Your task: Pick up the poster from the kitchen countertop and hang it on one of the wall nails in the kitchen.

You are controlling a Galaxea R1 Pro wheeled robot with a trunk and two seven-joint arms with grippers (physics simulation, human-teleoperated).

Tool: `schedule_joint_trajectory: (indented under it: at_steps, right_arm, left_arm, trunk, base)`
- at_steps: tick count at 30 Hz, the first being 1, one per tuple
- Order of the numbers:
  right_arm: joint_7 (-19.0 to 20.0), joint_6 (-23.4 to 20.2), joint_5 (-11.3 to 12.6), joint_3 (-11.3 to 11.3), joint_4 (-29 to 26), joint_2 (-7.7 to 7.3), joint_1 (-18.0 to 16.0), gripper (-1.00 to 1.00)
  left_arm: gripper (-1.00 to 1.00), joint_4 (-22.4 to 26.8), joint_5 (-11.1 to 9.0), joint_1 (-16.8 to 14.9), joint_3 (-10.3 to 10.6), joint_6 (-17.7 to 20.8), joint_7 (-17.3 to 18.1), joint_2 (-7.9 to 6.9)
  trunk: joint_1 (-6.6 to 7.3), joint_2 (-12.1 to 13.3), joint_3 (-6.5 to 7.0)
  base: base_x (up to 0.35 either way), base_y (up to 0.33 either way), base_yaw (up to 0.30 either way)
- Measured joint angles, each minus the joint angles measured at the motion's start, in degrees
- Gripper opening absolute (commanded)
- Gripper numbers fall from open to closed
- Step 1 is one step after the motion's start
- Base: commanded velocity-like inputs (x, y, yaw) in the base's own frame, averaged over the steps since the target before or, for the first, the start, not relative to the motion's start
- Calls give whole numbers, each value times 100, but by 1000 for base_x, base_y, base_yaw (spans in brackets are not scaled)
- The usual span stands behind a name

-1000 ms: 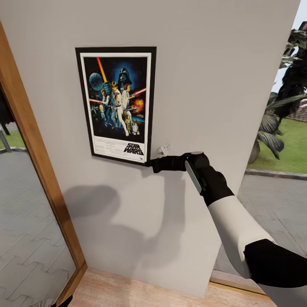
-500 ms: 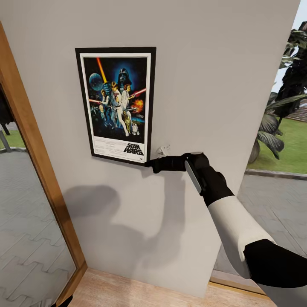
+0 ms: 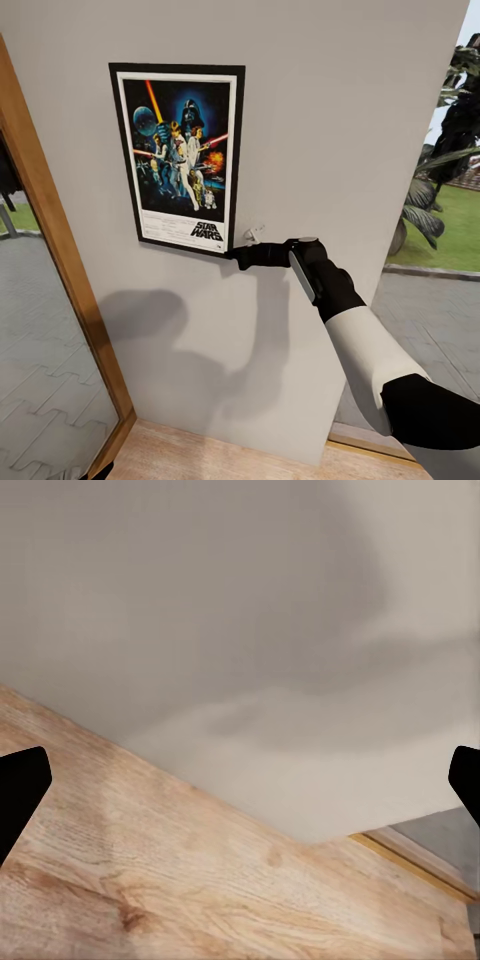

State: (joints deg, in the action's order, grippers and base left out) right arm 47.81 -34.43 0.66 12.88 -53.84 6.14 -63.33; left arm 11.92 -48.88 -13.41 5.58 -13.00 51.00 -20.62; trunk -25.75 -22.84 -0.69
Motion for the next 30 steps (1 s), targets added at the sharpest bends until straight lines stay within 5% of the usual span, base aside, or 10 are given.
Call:
schedule_joint_trajectory:
  at_steps: [30]
  right_arm:
    - [6,5,-1,0,7,0,0,-100]
  left_arm:
    - [100,0,0,0,0,0,0,-9]
  trunk:
    - [1,0,0]
  base:
    - [40,0,0]
